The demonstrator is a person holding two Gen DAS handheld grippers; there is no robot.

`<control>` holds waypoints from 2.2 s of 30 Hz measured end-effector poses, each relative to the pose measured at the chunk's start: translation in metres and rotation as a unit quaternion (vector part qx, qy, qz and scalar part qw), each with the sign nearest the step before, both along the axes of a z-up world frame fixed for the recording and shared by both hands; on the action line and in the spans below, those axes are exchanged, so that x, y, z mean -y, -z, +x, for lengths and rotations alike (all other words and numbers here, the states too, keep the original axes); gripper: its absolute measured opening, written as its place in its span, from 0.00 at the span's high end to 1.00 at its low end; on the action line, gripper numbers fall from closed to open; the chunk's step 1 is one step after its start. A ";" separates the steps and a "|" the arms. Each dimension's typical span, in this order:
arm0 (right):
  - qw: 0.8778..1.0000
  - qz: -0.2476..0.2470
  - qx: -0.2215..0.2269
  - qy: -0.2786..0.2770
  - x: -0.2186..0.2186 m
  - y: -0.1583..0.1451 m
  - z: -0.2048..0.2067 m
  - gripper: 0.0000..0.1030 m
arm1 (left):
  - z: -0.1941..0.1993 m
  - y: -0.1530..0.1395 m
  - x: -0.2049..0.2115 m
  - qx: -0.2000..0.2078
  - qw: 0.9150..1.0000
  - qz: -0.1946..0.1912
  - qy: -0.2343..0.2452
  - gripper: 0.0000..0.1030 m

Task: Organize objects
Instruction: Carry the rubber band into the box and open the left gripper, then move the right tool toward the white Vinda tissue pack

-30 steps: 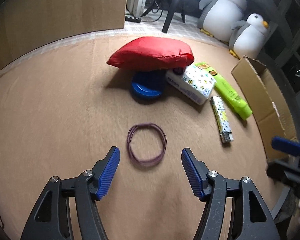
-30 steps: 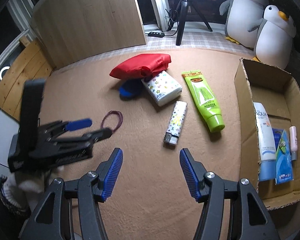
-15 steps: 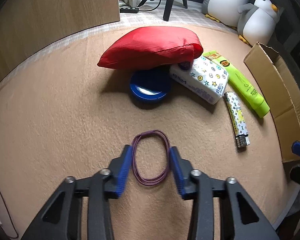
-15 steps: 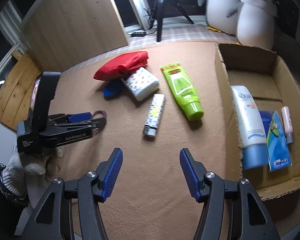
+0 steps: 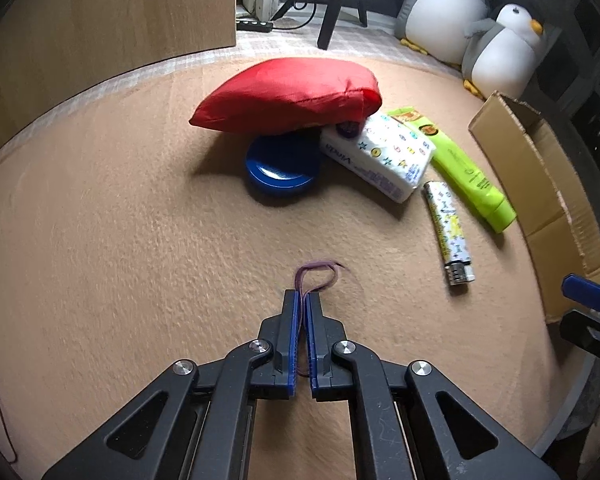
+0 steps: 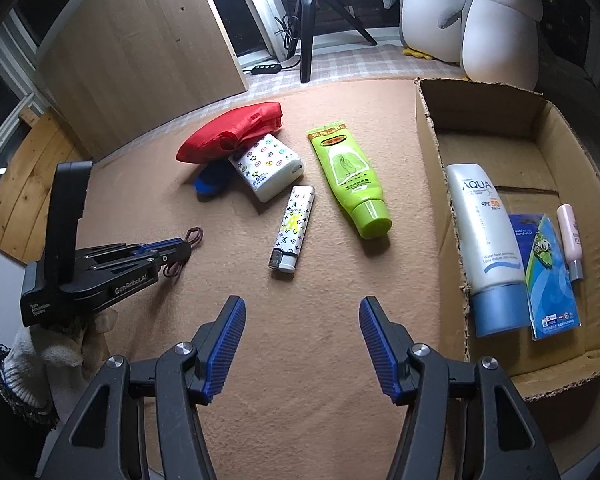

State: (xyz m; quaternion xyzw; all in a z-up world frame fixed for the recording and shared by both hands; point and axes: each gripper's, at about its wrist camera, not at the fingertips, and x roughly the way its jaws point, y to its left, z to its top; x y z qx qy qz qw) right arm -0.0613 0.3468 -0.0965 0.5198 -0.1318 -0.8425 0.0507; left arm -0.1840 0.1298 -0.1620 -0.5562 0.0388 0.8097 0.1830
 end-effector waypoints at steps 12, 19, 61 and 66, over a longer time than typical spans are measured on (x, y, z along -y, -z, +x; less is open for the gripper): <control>1.000 0.007 -0.014 0.022 -0.015 -0.011 0.015 0.46 | 0.017 -0.045 -0.016 -0.032 0.999 0.040 0.018 0.97; 0.999 0.013 -0.023 0.045 -0.036 -0.021 0.032 0.46 | 0.028 -0.075 -0.071 -0.055 0.994 0.075 0.065 0.97; 0.996 0.021 -0.006 0.089 -0.100 -0.016 0.072 0.46 | 0.056 -0.089 -0.206 -0.075 0.979 0.116 0.148 0.26; 0.997 0.016 -0.007 0.071 -0.084 -0.017 0.058 0.46 | 0.050 -0.089 -0.159 -0.077 0.985 0.111 0.108 0.26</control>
